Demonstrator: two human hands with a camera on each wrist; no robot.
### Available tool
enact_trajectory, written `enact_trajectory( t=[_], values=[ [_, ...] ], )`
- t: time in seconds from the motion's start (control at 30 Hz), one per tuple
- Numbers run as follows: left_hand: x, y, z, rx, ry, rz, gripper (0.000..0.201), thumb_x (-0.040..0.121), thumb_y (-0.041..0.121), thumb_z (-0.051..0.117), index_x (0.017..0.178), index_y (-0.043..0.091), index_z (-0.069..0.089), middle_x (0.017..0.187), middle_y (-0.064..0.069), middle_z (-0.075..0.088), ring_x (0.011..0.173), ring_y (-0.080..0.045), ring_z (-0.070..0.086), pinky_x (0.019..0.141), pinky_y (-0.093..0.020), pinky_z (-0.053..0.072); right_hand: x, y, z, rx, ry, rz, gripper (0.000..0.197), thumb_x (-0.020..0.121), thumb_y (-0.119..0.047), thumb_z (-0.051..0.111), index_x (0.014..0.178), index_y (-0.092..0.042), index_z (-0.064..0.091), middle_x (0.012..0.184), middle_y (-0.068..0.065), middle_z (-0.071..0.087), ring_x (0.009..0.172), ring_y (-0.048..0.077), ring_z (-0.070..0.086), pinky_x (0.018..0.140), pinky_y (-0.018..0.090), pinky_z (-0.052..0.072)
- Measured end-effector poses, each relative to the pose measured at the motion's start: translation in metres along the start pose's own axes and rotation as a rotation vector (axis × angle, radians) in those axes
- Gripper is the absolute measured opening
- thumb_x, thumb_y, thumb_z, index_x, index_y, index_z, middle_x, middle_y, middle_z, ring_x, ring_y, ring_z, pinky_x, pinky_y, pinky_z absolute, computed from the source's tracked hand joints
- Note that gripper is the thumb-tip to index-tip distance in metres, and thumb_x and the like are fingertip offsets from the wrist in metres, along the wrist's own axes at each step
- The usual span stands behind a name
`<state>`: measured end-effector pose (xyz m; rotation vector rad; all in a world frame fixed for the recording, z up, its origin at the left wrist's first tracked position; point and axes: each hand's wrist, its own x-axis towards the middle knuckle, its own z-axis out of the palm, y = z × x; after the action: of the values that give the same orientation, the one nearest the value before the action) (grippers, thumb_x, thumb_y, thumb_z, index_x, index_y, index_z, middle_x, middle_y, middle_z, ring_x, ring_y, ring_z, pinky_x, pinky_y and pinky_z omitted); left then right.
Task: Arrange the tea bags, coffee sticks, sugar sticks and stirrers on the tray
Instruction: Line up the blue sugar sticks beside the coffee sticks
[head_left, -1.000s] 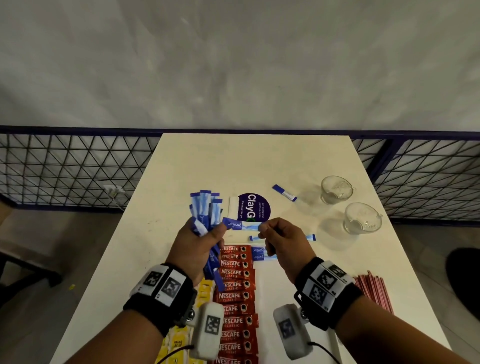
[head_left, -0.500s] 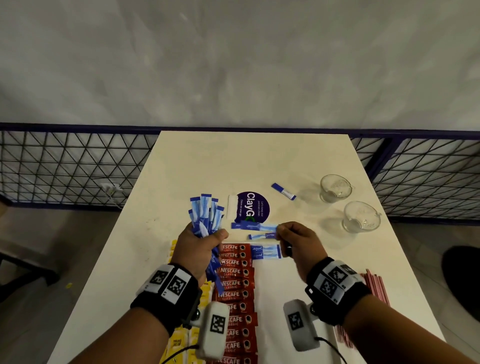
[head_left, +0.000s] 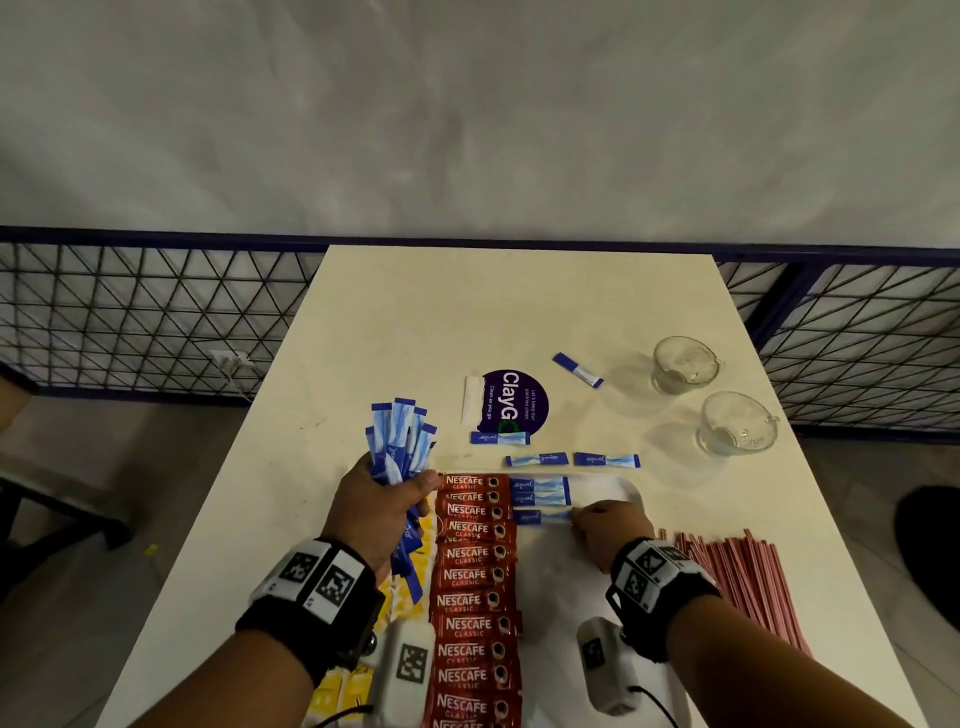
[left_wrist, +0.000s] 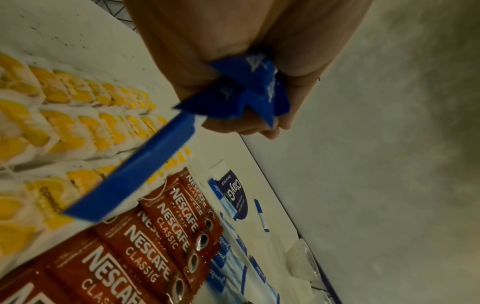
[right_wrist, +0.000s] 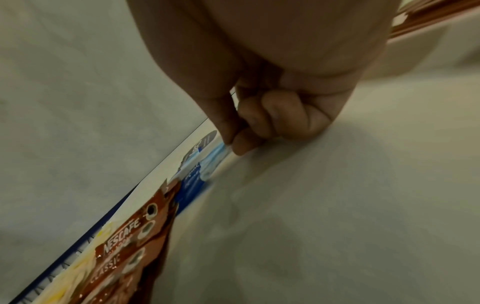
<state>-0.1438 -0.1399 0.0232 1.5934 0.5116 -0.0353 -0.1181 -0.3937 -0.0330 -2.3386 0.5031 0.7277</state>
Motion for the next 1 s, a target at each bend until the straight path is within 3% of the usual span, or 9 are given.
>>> enact_trajectory(
  t=[0.07,0.13,0.4,0.53,0.7,0.8,0.87,0.93,1.0],
  values=[
    [-0.002,-0.001,-0.001,-0.007,-0.003,-0.001,0.011,0.083,0.01,0.072,0.09,0.009,0.062,0.056,-0.01,0.058,0.05,-0.026,0.049,0.052,-0.034,0.045,-0.001,-0.003,0.0,-0.022,0.024,0.009,0.033,0.095,-0.036,0.049,0.104,-0.012,0.07,0.108,0.009,0.066,0.095,0.024,0.057,0.084,0.023,0.04],
    [-0.003,-0.001,-0.002,-0.017,-0.006,-0.006,0.011,0.084,0.01,0.071,0.09,0.009,0.062,0.057,-0.011,0.058,0.049,-0.026,0.049,0.051,-0.033,0.045,0.0,-0.004,0.001,-0.051,0.036,0.014,0.035,0.096,-0.037,0.048,0.106,-0.012,0.069,0.111,0.009,0.066,0.102,0.024,0.057,0.087,0.023,0.039],
    [-0.005,0.0,-0.006,-0.027,-0.014,-0.021,0.013,0.084,0.009,0.07,0.094,0.005,0.062,0.063,-0.016,0.059,0.049,-0.024,0.051,0.048,-0.031,0.045,0.003,-0.006,0.002,-0.098,0.033,0.036,0.039,0.095,-0.043,0.049,0.106,-0.01,0.068,0.109,0.009,0.066,0.082,0.018,0.049,0.076,0.02,0.034],
    [-0.007,0.001,-0.007,-0.033,-0.017,-0.042,0.017,0.084,0.008,0.07,0.097,0.003,0.062,0.065,-0.017,0.059,0.049,-0.024,0.051,0.046,-0.03,0.044,-0.001,-0.008,-0.002,-0.175,-0.006,0.004,0.039,0.097,-0.043,0.046,0.112,-0.013,0.066,0.111,0.008,0.065,0.099,0.023,0.057,0.082,0.021,0.037],
    [-0.013,0.006,-0.009,-0.065,-0.082,-0.085,0.006,0.086,0.008,0.067,0.09,0.008,0.062,0.077,-0.022,0.061,0.053,-0.024,0.051,0.045,-0.029,0.043,0.001,-0.005,0.001,-0.094,0.109,0.038,0.051,0.088,-0.061,0.05,0.084,-0.013,0.067,0.069,-0.001,0.056,0.069,0.017,0.055,0.07,0.026,0.043],
    [-0.017,0.012,-0.007,-0.192,-0.112,-0.146,0.002,0.09,0.006,0.062,0.088,0.007,0.061,0.073,-0.014,0.062,0.049,-0.016,0.052,0.041,-0.024,0.042,-0.019,-0.021,-0.004,-0.034,0.215,-0.198,0.051,0.084,-0.067,0.048,0.07,-0.019,0.058,0.065,-0.005,0.057,0.062,0.009,0.053,0.066,0.026,0.047],
    [-0.017,0.017,-0.002,-0.339,-0.098,-0.199,0.007,0.092,0.006,0.058,0.085,0.007,0.059,0.069,-0.007,0.061,0.047,-0.012,0.052,0.039,-0.021,0.04,-0.044,-0.045,-0.007,0.022,0.014,-0.41,0.042,0.084,-0.063,0.052,0.082,-0.022,0.062,0.075,-0.008,0.062,0.068,0.004,0.056,0.063,0.02,0.044],
    [-0.017,0.023,0.005,-0.473,-0.067,-0.234,0.01,0.093,0.007,0.057,0.082,0.009,0.058,0.066,-0.004,0.06,0.046,-0.01,0.053,0.038,-0.02,0.04,-0.063,-0.067,-0.003,0.056,-0.255,-0.577,0.037,0.083,-0.059,0.057,0.094,-0.024,0.066,0.086,-0.008,0.066,0.078,0.006,0.061,0.072,0.026,0.052],
    [-0.017,0.029,0.01,-0.569,-0.052,-0.229,0.01,0.093,0.011,0.056,0.083,0.011,0.057,0.065,-0.002,0.06,0.047,-0.008,0.053,0.039,-0.019,0.04,-0.075,-0.078,0.004,0.042,-0.397,-0.673,0.032,0.085,-0.051,0.06,0.1,-0.023,0.068,0.088,-0.008,0.066,0.08,0.006,0.062,0.076,0.029,0.053]
  ],
)
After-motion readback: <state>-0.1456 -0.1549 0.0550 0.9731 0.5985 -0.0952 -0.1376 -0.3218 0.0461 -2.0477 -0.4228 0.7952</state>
